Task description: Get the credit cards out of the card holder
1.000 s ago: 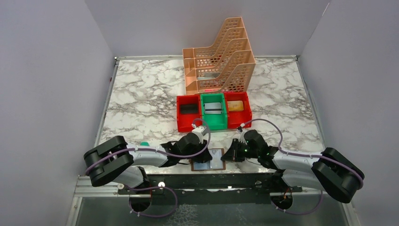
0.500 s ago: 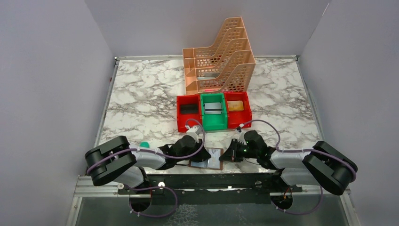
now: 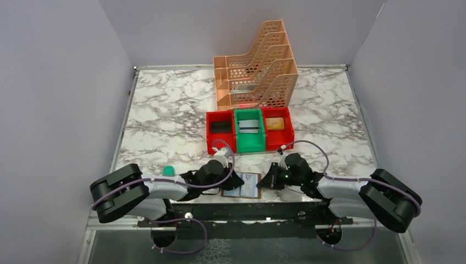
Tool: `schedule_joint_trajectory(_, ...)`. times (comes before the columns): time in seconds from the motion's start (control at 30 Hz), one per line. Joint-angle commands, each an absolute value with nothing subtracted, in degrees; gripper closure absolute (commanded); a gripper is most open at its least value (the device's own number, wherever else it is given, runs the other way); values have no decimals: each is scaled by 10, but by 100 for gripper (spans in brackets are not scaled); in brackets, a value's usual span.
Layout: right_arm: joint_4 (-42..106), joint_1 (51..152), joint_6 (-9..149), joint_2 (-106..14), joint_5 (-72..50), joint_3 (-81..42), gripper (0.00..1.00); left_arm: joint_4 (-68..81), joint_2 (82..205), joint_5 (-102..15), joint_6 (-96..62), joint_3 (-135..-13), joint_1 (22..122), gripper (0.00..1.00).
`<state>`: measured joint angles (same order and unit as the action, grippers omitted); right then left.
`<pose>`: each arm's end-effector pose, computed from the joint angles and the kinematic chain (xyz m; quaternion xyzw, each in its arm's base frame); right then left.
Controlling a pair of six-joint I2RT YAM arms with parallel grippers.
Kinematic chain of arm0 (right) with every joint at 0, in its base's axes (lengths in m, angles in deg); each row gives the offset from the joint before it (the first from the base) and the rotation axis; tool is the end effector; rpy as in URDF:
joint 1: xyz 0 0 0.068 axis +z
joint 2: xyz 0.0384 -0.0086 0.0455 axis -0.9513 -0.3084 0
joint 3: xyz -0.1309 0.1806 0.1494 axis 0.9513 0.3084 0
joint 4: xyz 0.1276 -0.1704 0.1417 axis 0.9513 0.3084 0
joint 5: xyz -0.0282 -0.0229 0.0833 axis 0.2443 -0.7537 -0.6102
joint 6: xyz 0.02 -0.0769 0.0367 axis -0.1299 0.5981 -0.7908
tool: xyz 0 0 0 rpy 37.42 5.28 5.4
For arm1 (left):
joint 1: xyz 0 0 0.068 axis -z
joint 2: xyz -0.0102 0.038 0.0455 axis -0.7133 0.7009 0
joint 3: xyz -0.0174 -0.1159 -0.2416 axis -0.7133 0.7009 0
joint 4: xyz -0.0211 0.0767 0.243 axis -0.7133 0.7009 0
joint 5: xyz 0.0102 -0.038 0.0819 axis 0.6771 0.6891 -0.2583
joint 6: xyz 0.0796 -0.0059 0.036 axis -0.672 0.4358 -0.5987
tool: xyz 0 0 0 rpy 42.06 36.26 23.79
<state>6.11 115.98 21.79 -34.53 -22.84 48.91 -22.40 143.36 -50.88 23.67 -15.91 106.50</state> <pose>0.1341 0.1650 0.0840 0.0110 0.8859 0.4313 0.1705 0.1211 -0.2207 0.1086 0.0681 0.8634 -0.4213 0.2690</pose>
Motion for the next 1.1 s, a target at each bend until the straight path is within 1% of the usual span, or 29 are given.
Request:
schedule_joint_trajectory(0.0, 168, 1162, 230, -334, -163, 509, 91, -193, 1418, -532, 208, -147, 1064, 100)
schedule_joint_trajectory(0.13, 186, 1161, 233, -316, -155, 506, 91, -156, 1406, -540, 195, -156, 1062, 100)
schedule_joint_trajectory(0.27, 191, 1162, 248, -298, -174, 496, 89, -137, 1395, -540, 189, -163, 1062, 100)
schedule_joint_trajectory(0.43, 191, 1162, 294, -260, -238, 464, 82, -135, 1397, -531, 192, -169, 1062, 100)
schedule_joint_trajectory(0.6, 166, 1162, 301, -237, -287, 437, 75, -135, 1396, -527, 195, -175, 1061, 100)
schedule_joint_trajectory(0.73, 118, 1169, 295, -285, -316, 425, 73, -135, 1392, -529, 196, -175, 1062, 100)
schedule_joint_trajectory(0.97, 63, 1186, 293, -403, -327, 411, 73, -134, 1393, -526, 194, -178, 1061, 100)
schedule_joint_trajectory(1.07, 72, 1188, 302, -434, -330, 411, 73, -132, 1397, -536, 194, -175, 1061, 100)
